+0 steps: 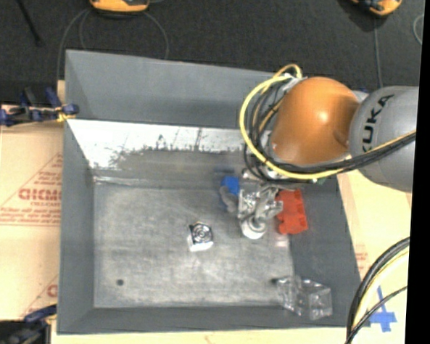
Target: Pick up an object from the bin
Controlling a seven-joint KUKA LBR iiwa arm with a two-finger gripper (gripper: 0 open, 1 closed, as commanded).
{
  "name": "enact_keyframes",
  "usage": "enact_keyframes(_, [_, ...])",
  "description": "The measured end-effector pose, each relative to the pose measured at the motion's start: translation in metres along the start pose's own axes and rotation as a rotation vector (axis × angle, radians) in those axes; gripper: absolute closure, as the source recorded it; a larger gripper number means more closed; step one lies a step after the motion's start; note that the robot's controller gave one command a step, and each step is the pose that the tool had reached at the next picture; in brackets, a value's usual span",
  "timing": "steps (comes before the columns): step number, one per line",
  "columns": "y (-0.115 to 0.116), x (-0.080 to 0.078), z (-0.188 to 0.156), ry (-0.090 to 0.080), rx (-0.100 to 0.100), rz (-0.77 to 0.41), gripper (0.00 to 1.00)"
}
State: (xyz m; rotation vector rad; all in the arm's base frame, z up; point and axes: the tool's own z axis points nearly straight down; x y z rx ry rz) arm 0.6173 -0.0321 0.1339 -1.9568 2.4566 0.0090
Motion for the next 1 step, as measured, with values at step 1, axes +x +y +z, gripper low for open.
enact_keyframes(1, [0.0068, 0.0058, -0.0844, 0.004, 0.013, -0.12, 1.0])
